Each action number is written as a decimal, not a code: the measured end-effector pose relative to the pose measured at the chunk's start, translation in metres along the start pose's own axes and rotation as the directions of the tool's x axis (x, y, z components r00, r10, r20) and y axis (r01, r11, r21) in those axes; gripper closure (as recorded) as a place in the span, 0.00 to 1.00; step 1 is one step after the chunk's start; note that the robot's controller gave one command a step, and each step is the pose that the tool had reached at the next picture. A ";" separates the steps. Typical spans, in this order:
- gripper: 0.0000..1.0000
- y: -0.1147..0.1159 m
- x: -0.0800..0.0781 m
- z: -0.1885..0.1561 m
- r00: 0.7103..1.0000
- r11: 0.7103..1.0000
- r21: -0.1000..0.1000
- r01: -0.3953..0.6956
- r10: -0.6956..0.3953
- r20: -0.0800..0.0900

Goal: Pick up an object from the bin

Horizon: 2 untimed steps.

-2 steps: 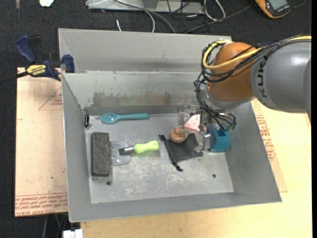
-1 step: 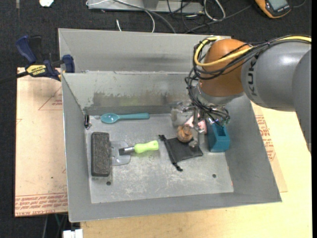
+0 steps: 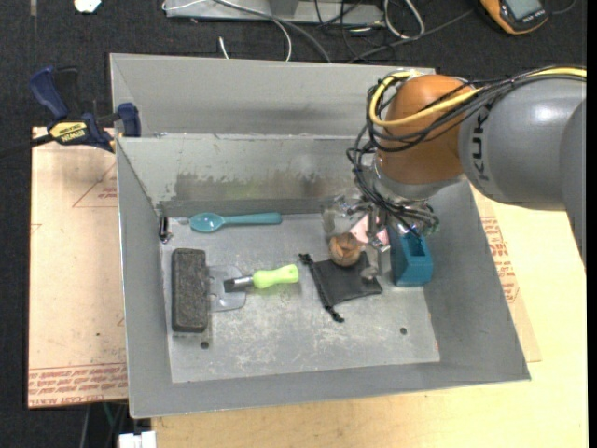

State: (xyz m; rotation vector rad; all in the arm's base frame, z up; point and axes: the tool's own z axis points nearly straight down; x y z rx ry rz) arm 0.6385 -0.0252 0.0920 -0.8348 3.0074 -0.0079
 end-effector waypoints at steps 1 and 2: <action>1.00 0.001 0.010 0.001 0.971 0.971 -0.001 -0.239 0.239 0.004; 1.00 0.001 0.010 0.001 0.971 0.971 -0.001 -0.239 0.239 0.004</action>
Offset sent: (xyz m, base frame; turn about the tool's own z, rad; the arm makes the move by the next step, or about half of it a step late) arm 0.0000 0.0000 0.0000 0.0000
